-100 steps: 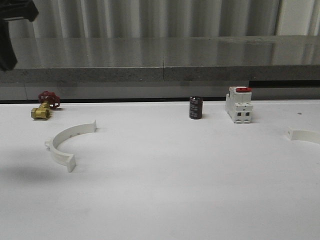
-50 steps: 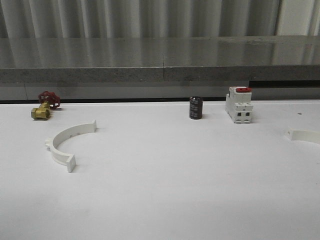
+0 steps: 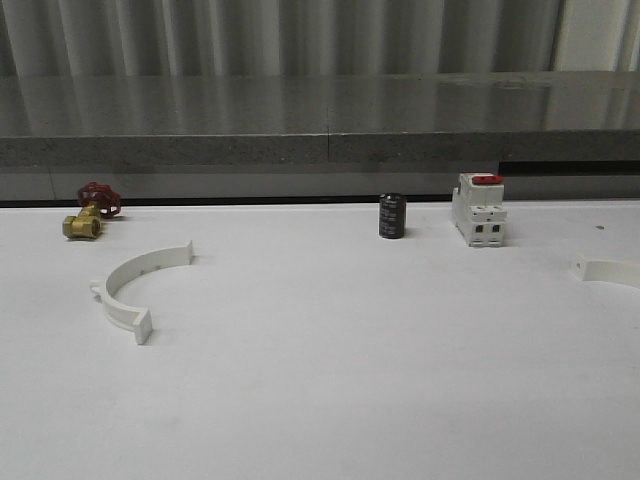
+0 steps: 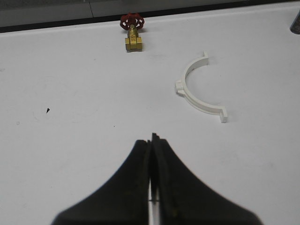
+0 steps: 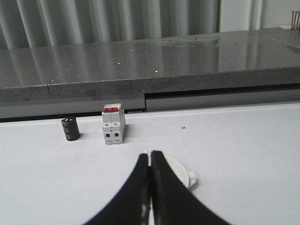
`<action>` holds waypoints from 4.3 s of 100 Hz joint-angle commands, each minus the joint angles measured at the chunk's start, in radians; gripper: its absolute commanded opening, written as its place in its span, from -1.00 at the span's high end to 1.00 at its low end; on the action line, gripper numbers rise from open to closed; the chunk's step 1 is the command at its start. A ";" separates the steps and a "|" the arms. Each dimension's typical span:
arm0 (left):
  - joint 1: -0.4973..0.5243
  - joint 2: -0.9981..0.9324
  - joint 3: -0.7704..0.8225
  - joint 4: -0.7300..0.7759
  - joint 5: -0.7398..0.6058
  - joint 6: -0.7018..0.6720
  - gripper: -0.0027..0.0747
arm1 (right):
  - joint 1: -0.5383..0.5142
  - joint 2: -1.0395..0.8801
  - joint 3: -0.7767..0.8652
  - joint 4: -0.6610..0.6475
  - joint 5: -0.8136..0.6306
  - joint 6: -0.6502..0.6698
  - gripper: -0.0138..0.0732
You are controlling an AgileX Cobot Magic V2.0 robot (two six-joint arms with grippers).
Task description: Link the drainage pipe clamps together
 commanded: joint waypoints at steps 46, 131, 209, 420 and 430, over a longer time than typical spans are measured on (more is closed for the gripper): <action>-0.008 -0.150 0.033 0.009 -0.060 -0.012 0.99 | 0.000 0.386 -0.477 0.005 0.492 -0.005 0.83; -0.008 -0.150 0.033 0.009 -0.060 -0.012 0.99 | -0.060 1.269 -0.944 0.010 0.701 -0.005 -0.56; -0.008 -0.150 0.033 0.009 -0.060 -0.012 0.99 | -0.140 1.843 -1.282 0.053 0.733 -0.064 -0.56; -0.008 -0.150 0.033 0.009 -0.060 -0.012 0.99 | 0.572 2.026 -1.726 0.075 0.891 0.621 0.69; -0.008 -0.150 0.033 0.009 -0.060 -0.012 0.99 | 0.604 2.090 -1.811 0.043 0.916 0.672 0.69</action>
